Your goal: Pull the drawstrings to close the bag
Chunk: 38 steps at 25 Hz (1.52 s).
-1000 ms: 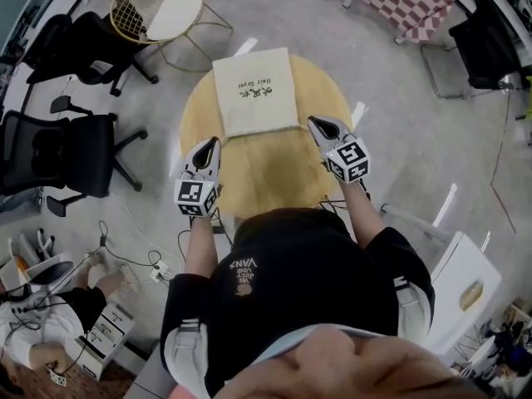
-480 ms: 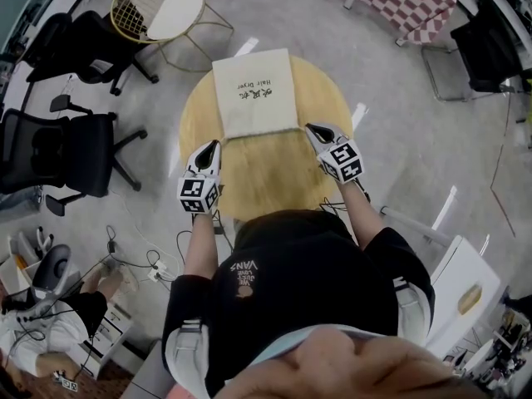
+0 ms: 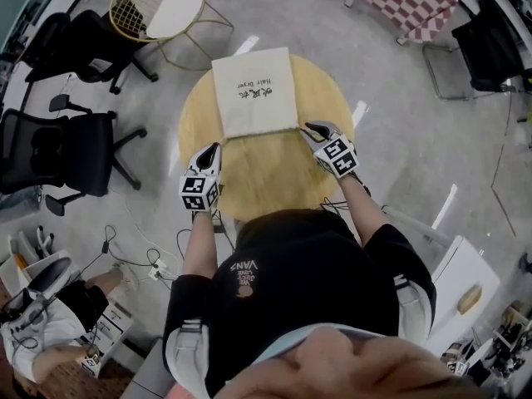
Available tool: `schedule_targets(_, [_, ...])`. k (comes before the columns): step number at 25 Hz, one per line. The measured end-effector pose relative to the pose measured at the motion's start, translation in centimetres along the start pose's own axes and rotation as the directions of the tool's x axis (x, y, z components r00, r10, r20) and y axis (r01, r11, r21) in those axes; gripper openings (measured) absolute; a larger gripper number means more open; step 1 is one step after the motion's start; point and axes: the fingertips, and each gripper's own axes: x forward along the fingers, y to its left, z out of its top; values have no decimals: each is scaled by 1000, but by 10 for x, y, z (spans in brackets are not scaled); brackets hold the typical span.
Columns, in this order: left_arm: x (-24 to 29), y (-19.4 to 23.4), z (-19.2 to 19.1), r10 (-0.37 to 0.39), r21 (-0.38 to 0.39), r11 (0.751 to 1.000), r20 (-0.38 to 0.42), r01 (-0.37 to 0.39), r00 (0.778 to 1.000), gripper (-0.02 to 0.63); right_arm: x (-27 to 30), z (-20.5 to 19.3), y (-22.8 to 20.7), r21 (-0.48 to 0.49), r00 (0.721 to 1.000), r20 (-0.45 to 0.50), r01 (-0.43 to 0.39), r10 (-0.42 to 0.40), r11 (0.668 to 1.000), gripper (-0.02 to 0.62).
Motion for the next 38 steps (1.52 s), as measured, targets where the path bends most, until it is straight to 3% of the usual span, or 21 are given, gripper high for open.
schedule_targets(4, [3, 1, -6, 0, -4, 1000, -13, 0, 1000, 8, 13, -15, 7, -82, 995, -86, -64, 57, 995, 78])
schedule_targets(10, [4, 4, -7, -2, -12, 1000, -22, 2, 1000, 8, 23, -20, 1, -171, 989, -136, -75, 52, 982, 78])
schedule_targets(23, [8, 3, -13, -3, -20, 1000, -33, 2, 999, 8, 32, -37, -4, -197, 975, -209, -113, 70, 974, 77])
schedule_targets(29, [9, 8, -16, 5, -40, 999, -39, -6, 999, 8, 35, -38, -4, -168, 976, -198, -124, 89, 978, 18])
schedule_targets(38, [12, 13, -26, 5, -62, 998, -56, -9, 998, 8, 28, -24, -5, 18, 977, -53, -204, 205, 979, 14])
